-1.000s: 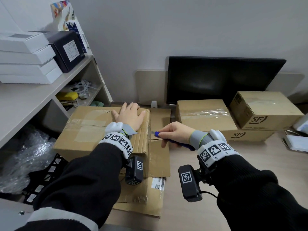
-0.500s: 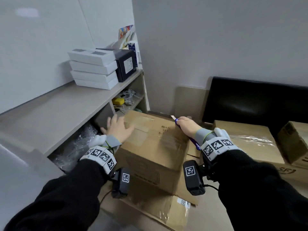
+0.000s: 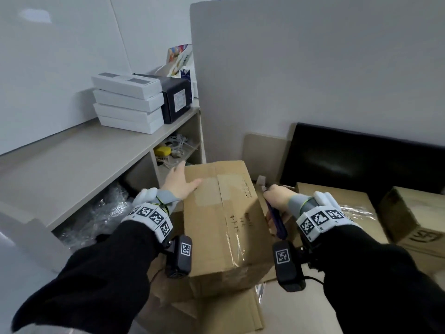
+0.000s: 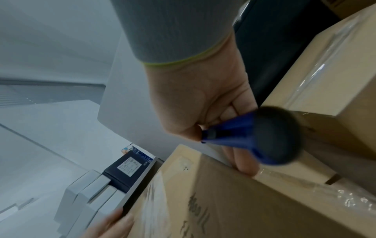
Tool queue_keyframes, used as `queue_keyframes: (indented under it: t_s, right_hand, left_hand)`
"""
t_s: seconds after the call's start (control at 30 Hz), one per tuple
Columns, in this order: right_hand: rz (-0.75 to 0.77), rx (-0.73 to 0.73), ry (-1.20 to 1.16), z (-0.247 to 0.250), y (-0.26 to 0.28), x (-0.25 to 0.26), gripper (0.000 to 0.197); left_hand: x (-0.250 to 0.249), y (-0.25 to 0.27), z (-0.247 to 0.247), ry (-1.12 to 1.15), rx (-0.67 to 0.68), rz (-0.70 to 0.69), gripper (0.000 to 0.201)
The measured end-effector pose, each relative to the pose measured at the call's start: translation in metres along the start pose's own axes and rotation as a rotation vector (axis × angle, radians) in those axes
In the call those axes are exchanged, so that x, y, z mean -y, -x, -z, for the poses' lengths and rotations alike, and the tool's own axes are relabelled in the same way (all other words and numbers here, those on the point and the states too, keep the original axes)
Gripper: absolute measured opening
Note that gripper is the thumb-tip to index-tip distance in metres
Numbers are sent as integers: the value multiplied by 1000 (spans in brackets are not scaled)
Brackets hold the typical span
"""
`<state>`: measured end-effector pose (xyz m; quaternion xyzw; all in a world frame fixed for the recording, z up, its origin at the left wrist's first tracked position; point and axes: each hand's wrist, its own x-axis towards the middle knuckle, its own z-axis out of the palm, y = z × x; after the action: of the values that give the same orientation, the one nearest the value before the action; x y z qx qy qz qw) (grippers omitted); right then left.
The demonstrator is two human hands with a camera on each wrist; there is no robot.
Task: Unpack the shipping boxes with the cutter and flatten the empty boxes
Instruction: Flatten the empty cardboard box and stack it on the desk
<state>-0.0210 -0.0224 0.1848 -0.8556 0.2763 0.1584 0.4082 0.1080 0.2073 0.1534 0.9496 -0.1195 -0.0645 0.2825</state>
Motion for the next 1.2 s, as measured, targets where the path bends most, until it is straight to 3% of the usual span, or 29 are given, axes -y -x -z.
queue_keyframes:
  t_s: [0.1, 0.23, 0.3, 0.47, 0.6, 0.77, 0.83, 1.0, 1.1, 1.2]
  right_hand:
    - [-43, -44, -161, 7, 1, -14, 23]
    - [-46, -47, -391, 10, -1, -23, 18]
    - [-10, -43, -382, 6, 0, -21, 18]
    - [93, -174, -80, -3, -10, -14, 32]
    - [162, -389, -156, 14, -1, 4, 29]
    - [240, -527, -313, 26, 16, 28, 26]
    - [257, -490, -316, 20, 21, 30, 19]
    - [310, -269, -259, -10, 20, 13, 22]
    - [332, -361, -234, 1, 19, -3, 22]
    - [381, -494, -288, 19, 18, -11, 17]
  left_hand:
    - [-31, -6, -8, -125, 127, -64, 108]
    - [-25, -15, -20, -208, 226, 180, 145]
    - [-21, -14, -23, -185, 246, 221, 149]
    - [-34, -2, -12, -135, 215, 56, 132]
    - [-43, -9, 16, -51, 175, -134, 139]
    - [-68, -17, 54, 30, 98, -365, 131]
    - [-77, -20, 58, 43, 96, -319, 130]
    - [-99, -21, 31, 202, -40, 123, 123]
    - [-99, -28, 13, 191, -83, 269, 132]
    - [-103, -30, -3, 171, -31, 285, 115]
